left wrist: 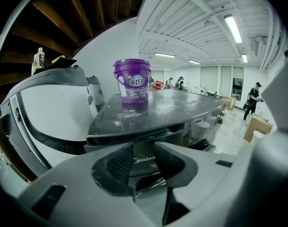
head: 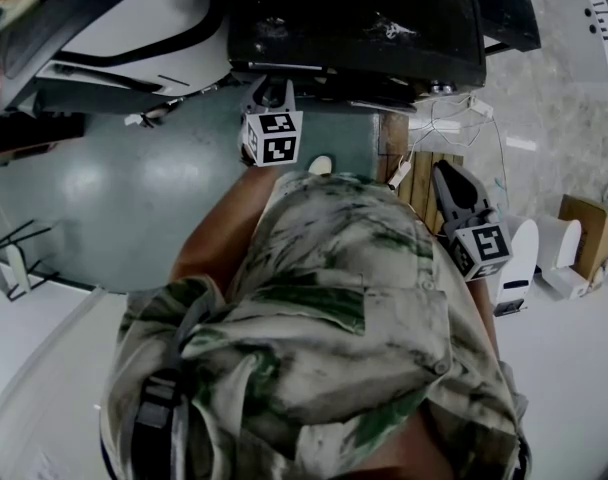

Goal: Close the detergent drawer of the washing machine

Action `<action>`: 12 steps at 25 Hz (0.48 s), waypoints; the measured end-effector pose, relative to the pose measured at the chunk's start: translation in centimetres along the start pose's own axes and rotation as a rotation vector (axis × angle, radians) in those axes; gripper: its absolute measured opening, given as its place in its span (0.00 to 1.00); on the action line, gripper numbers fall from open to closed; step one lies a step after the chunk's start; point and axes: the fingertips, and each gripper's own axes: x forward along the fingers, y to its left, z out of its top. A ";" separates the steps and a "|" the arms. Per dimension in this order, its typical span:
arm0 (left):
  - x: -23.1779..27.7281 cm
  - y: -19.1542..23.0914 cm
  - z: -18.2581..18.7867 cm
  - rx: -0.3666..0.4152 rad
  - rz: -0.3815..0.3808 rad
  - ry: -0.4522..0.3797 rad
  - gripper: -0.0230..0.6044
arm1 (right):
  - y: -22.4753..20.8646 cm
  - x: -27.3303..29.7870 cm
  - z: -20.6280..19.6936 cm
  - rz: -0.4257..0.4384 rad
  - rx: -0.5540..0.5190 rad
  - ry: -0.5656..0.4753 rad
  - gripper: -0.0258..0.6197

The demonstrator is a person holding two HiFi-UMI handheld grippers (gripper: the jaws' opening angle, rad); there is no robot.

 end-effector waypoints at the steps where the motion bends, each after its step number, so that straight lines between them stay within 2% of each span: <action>1: 0.0 0.0 0.1 0.002 0.000 -0.002 0.27 | 0.0 0.1 0.0 0.000 0.000 0.000 0.12; 12: 0.9 0.2 0.4 0.009 -0.005 -0.010 0.27 | -0.1 1.1 0.3 0.005 0.002 0.006 0.12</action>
